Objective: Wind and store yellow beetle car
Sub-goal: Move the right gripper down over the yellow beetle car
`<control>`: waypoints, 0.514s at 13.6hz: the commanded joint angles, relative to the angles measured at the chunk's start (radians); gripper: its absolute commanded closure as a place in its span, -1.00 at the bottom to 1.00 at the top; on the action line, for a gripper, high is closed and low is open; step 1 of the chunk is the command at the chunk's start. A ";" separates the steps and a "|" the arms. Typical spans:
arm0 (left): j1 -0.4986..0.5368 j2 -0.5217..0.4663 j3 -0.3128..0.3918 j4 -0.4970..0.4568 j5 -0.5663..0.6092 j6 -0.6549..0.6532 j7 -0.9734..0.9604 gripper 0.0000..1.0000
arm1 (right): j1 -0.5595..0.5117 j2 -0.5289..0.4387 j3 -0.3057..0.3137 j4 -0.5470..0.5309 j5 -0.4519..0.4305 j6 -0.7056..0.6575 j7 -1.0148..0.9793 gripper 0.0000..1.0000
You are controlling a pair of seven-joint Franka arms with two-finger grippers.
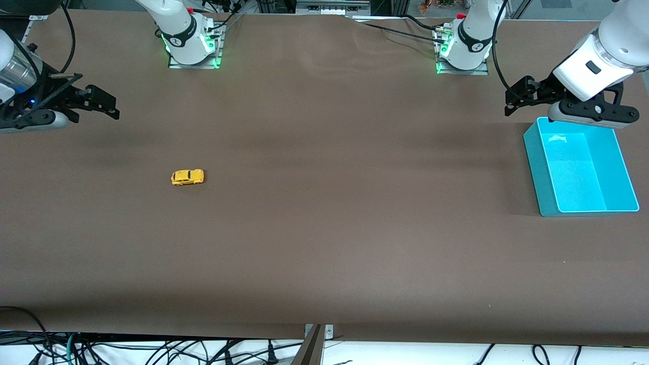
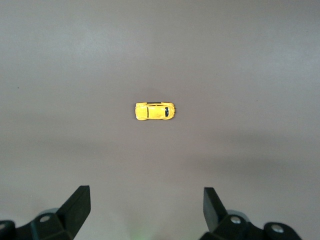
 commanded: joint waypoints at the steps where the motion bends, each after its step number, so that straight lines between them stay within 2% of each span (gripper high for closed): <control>1: -0.002 0.012 -0.004 0.029 0.011 -0.021 -0.016 -1.00 | -0.006 0.017 0.002 0.031 -0.005 -0.029 -0.012 -1.00; 5: -0.002 0.012 -0.004 0.029 0.011 -0.021 -0.016 -1.00 | -0.006 0.018 0.004 0.014 -0.007 -0.020 -0.012 -1.00; 7: -0.004 0.012 -0.004 0.029 0.011 -0.021 -0.016 -1.00 | -0.006 0.014 0.008 -0.032 -0.008 0.012 -0.023 -1.00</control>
